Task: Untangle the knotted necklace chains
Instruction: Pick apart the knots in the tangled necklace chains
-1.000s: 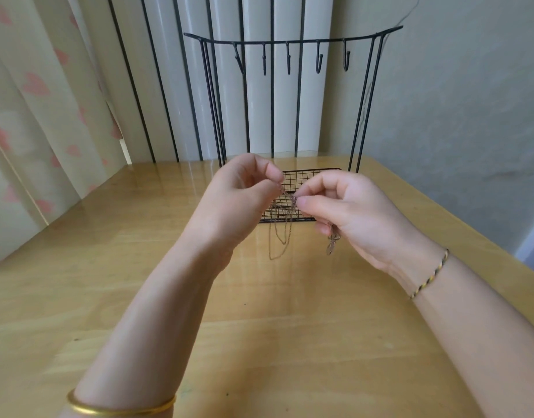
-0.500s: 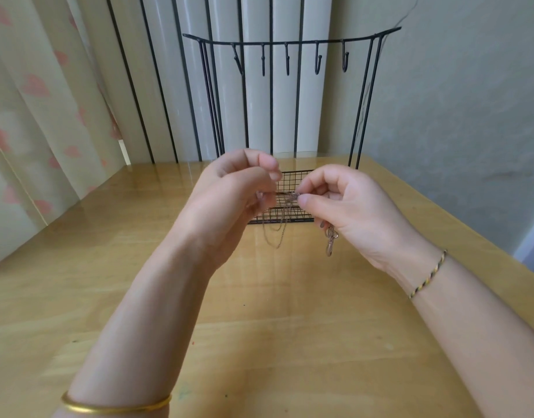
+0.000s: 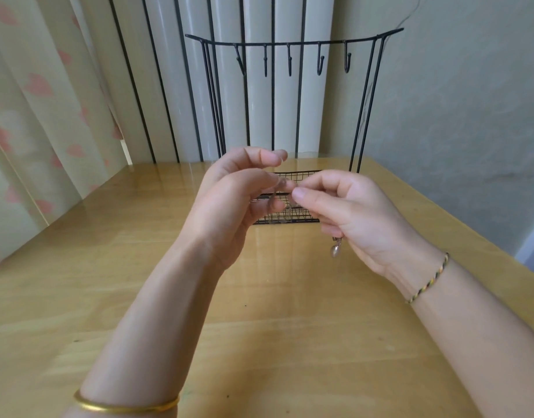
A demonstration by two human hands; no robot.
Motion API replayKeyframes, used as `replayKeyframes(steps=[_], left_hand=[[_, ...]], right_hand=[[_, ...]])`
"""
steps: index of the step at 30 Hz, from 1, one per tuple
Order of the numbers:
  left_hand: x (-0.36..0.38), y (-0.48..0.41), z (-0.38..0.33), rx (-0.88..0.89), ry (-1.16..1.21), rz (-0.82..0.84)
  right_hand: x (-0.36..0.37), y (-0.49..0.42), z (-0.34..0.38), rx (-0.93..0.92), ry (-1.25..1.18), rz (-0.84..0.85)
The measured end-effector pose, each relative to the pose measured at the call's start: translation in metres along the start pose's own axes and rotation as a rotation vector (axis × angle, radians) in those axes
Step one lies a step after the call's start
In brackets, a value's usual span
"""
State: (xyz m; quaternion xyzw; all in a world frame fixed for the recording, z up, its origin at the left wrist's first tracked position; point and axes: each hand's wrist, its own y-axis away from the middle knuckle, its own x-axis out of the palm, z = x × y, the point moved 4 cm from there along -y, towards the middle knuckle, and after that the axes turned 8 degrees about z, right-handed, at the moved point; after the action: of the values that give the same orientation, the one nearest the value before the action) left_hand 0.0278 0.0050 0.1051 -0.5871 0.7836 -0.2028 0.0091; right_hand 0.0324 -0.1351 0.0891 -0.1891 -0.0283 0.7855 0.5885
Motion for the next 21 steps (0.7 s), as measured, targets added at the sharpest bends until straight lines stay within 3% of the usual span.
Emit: replayKeyframes(steps=[11,16,21], left_hand=[[-0.002,0.001,-0.004,-0.016,0.056,0.014],[0.001,0.001,-0.004,-0.020,0.237,0.044],[-0.004,0.000,-0.001,-0.013,0.153,-0.027]], right_hand=[[-0.014,-0.001,-0.006,0.066,-0.248,-0.181],[-0.013,0.000,-0.010,0.135,-0.185,-0.137],[-0.012,0.001,-0.009,0.138,-0.116,-0.109]])
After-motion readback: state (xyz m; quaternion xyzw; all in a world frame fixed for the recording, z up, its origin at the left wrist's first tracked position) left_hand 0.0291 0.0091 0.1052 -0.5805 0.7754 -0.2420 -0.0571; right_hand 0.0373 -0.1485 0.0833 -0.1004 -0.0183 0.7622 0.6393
